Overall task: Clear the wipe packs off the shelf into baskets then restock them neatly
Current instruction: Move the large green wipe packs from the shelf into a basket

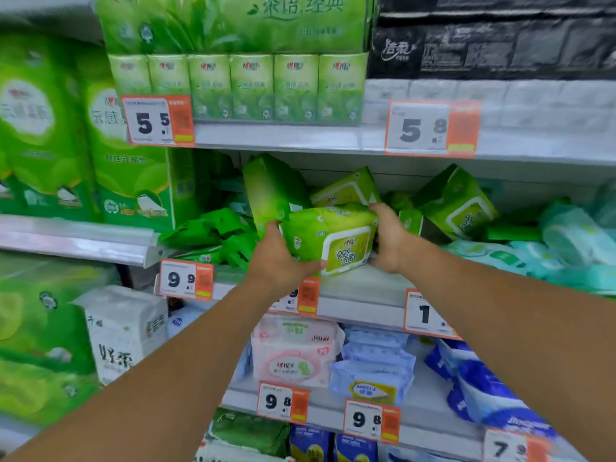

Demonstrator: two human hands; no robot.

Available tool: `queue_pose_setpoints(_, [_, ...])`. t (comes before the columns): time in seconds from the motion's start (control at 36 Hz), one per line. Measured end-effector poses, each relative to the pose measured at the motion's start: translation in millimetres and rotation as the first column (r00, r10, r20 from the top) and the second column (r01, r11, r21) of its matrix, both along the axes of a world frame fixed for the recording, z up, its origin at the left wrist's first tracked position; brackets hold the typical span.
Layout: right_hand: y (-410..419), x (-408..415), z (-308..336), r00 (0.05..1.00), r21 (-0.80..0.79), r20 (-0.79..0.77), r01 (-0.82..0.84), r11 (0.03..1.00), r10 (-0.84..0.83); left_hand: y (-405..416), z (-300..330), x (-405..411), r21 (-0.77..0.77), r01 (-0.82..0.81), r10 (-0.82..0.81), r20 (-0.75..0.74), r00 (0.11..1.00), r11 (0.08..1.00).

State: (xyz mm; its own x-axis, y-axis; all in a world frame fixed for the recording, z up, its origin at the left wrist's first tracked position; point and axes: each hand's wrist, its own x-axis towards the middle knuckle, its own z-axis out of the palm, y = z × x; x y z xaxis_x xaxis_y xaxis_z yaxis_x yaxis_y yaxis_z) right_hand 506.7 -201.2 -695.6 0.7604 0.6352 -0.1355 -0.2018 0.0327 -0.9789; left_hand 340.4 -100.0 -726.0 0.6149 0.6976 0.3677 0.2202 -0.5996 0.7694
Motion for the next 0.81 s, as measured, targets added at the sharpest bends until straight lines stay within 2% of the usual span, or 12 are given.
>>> queue_pose_setpoints(0.08, [9,25,-19,0.994,-0.003,0.105,0.004,1.0,-0.004,-3,-9,8,0.03,-0.006,0.005,0.038,0.999,1.0])
queue_pose_setpoints(0.14, [-3,0,-8,0.989,-0.011,0.146,-0.017,1.0,0.019,3,-13,6,0.031,0.056,-0.059,0.1,0.993,0.998])
queue_pose_setpoints(0.22, [-22,-3,2,0.979,0.079,0.19,-0.085,0.993,0.068,9,-12,-6,0.051,0.186,-0.192,0.195,0.962,0.981])
queue_pose_setpoints(0.33, [-57,-5,15,0.939,0.186,0.335,-0.143,0.972,0.074,-3,-6,-20,0.03,0.311,-0.3,0.357,0.884,0.95])
queue_pose_setpoints(0.44, [-88,-15,20,0.899,0.211,0.426,-0.212,0.954,0.105,-31,8,-29,-0.024,0.431,-0.388,0.388,0.836,0.902])
queue_pose_setpoints(0.5, [-99,-21,16,0.885,0.167,0.452,-0.206,0.964,0.111,-42,8,-34,-0.076,0.44,-0.376,0.403,0.835,0.895])
queue_pose_setpoints(0.56, [-109,-30,5,0.873,0.126,0.466,-0.224,0.966,0.142,-45,-2,-39,-0.15,0.418,-0.335,0.39,0.858,0.896])
queue_pose_setpoints(0.72, [-117,-59,-30,0.852,0.105,0.51,-0.195,0.975,0.115,-48,-21,-79,-0.208,0.362,-0.312,0.237,0.92,0.909])
queue_pose_setpoints(0.81, [-113,-92,-61,0.867,0.112,0.488,-0.172,0.979,0.097,-36,-32,-113,-0.348,0.262,-0.232,0.128,0.964,0.9])
